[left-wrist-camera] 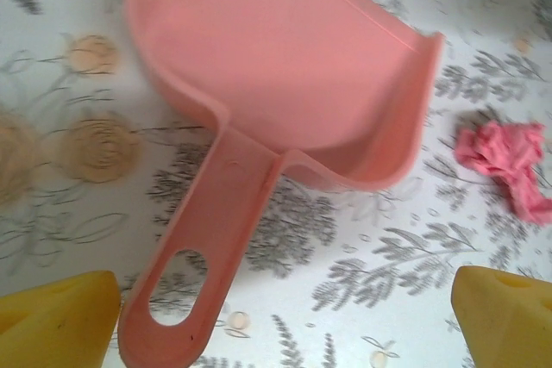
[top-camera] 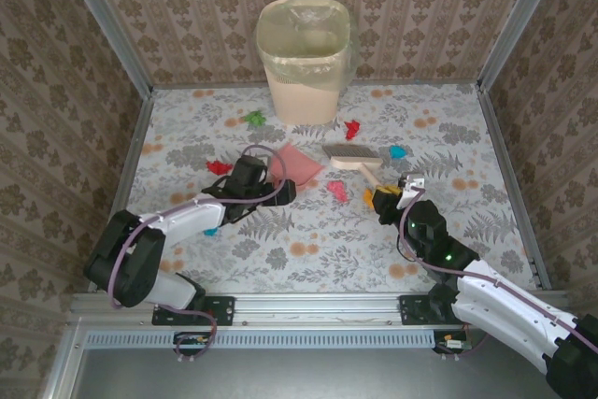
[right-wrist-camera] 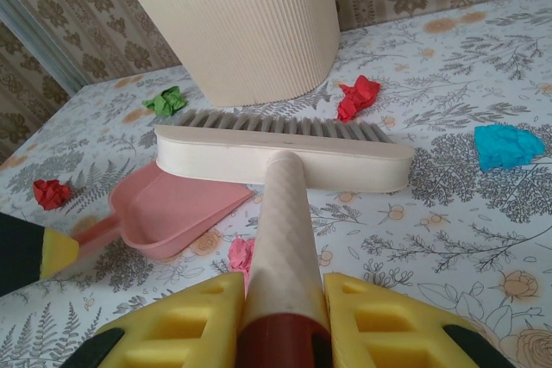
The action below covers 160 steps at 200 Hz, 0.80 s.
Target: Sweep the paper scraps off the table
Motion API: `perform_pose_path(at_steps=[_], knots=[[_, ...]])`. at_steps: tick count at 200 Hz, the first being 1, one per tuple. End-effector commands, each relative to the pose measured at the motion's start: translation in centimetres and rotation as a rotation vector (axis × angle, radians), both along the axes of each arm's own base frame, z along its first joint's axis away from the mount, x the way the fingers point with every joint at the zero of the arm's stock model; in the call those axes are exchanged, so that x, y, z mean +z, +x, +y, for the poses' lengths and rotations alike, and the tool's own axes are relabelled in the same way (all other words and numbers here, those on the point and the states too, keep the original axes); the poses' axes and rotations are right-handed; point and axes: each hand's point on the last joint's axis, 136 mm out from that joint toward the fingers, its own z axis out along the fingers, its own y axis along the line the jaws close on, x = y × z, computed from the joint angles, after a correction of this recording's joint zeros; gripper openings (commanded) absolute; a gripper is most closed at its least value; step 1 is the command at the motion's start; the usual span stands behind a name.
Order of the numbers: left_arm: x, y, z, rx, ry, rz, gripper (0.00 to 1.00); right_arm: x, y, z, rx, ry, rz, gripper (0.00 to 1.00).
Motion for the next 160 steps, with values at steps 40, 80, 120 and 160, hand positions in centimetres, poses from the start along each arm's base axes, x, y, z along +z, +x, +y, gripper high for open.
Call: perform_pose_path(at_steps=[40,80,120,160], knots=[[0.4,-2.3,-4.3,-0.213,0.083,-0.039,0.98,3.1,0.2,0.1,-0.006,0.042,-0.086,0.0],[-1.6,-2.3,-3.2,-0.191,0.167,-0.019,0.93,3.1,0.2,-0.1,-0.011,0.04,-0.089,0.0],[-0.1,-2.9,-3.0,-0.213,0.129,-0.069,0.93,3.2,0.2,0.0,-0.009,0.042,-0.091,0.0],[2.5,-3.2,-3.1,-0.237,0.092,-0.113,0.94,3.1,0.2,0.0,-0.008,0.04,-0.089,0.0]])
